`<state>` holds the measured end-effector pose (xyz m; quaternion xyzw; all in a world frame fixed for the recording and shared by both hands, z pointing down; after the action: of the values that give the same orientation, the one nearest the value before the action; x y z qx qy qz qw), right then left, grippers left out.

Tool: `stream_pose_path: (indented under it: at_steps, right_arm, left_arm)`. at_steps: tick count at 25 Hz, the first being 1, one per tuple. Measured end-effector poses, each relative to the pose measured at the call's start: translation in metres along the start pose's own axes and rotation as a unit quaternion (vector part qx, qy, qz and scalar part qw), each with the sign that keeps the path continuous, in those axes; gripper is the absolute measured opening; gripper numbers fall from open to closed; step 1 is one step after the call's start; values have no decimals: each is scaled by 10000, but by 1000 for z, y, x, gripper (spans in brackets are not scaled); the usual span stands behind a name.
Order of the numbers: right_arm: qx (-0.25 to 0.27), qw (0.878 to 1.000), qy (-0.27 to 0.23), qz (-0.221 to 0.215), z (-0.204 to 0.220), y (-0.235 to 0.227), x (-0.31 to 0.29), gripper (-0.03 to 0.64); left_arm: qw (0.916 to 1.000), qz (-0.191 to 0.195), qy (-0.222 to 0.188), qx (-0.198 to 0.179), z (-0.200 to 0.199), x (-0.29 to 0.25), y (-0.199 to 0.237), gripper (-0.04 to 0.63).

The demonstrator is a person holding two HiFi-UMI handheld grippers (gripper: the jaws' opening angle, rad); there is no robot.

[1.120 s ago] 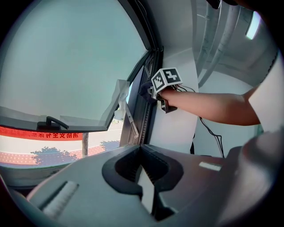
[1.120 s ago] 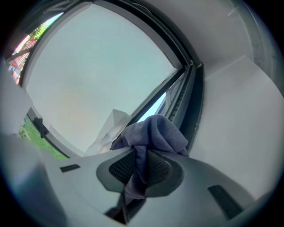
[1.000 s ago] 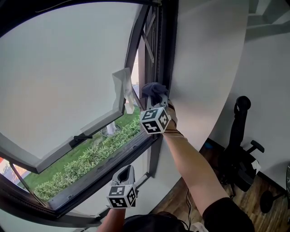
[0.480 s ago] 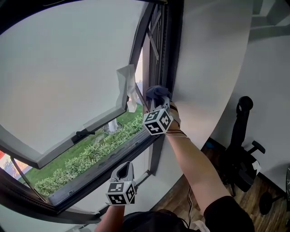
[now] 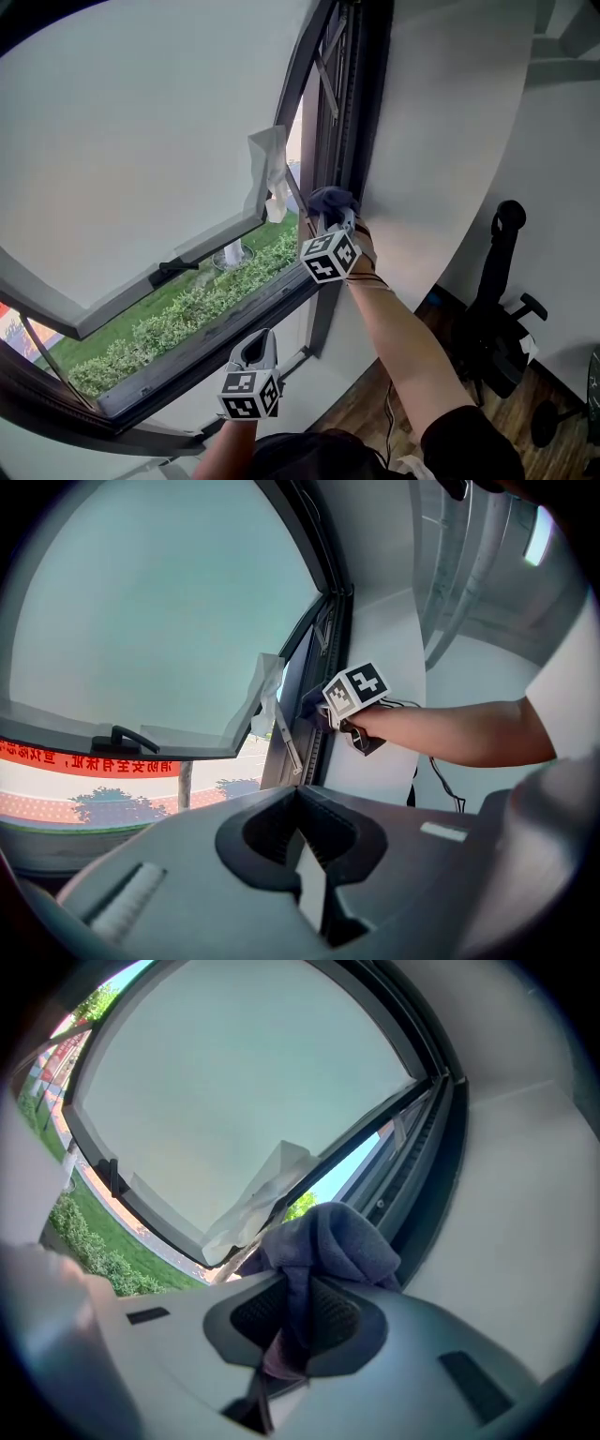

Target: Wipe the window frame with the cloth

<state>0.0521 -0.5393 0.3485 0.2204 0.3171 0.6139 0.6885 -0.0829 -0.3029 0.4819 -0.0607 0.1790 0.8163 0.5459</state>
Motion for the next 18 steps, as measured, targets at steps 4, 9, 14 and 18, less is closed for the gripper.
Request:
stream_pose_path:
  at_steps: [4, 9, 14, 18]
  right_arm:
    - [74, 10000, 60, 4, 8, 8, -2, 54]
    - [188, 9996, 195, -78, 21, 21, -6, 54]
    - [369, 9984, 383, -202, 42, 41, -11, 54]
    - [525, 9960, 620, -368, 61, 60, -16, 54]
  left_arm:
    - [10000, -44, -8, 12, -1, 2, 4, 8]
    - [10000, -66, -8, 9, -1, 3, 5, 8]
    - [10000, -55, 33, -2, 2, 2, 3, 8]
    - [10000, -57, 48, 3, 4, 1, 5, 8]
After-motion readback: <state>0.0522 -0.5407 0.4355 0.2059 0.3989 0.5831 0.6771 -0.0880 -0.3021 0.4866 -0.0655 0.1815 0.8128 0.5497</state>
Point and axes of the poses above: the fingertips, and each gripper's own axes: x backward along the fingers, y to its left, z out of its underside, the point moved 2 cm from there along x, backward along the fingers, and after that the axes turned 7 degrees about y, right-handed, at the moved point
